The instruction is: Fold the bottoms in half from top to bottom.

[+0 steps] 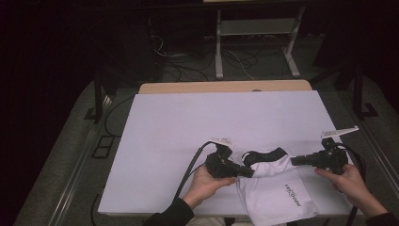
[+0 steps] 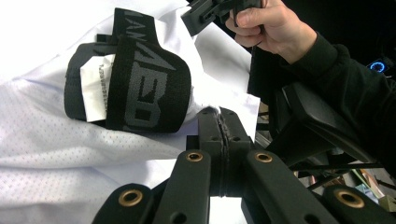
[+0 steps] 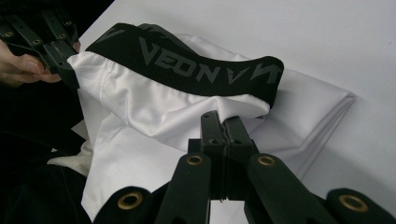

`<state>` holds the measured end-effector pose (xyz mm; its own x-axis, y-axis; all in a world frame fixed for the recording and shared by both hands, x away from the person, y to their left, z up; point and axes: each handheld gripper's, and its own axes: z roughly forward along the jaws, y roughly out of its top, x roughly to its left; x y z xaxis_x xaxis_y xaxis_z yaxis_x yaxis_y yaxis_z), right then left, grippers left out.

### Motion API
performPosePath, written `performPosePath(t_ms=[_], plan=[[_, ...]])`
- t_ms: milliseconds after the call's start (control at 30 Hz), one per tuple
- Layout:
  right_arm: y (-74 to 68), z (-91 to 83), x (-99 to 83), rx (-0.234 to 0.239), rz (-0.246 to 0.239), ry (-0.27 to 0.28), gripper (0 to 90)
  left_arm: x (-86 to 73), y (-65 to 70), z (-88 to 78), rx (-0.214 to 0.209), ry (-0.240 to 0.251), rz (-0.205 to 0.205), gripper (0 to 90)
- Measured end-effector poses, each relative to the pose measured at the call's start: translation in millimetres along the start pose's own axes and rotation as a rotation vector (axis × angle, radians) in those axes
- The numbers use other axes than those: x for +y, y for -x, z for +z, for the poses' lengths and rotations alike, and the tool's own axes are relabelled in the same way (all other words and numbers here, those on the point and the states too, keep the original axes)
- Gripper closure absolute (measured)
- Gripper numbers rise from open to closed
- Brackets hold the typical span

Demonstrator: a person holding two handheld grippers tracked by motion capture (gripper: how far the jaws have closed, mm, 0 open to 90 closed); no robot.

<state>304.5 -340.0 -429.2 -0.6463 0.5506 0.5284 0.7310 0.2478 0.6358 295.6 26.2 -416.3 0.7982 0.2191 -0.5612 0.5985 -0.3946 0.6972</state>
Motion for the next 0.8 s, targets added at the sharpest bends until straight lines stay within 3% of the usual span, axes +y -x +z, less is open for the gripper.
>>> performPosePath(t_ms=[600, 800], plan=[[-0.3, 3.9, -9.5, 0.002, 0.011, -0.056, 86.2, -20.2, -7.2, 7.5, 0.003, -0.031, -0.013, 88.5], [1.1, 0.3, -10.1, -0.022, 0.014, -0.071, 76.5, -24.4, -8.9, 10.2, 0.002, -0.040, -0.021, 88.5]])
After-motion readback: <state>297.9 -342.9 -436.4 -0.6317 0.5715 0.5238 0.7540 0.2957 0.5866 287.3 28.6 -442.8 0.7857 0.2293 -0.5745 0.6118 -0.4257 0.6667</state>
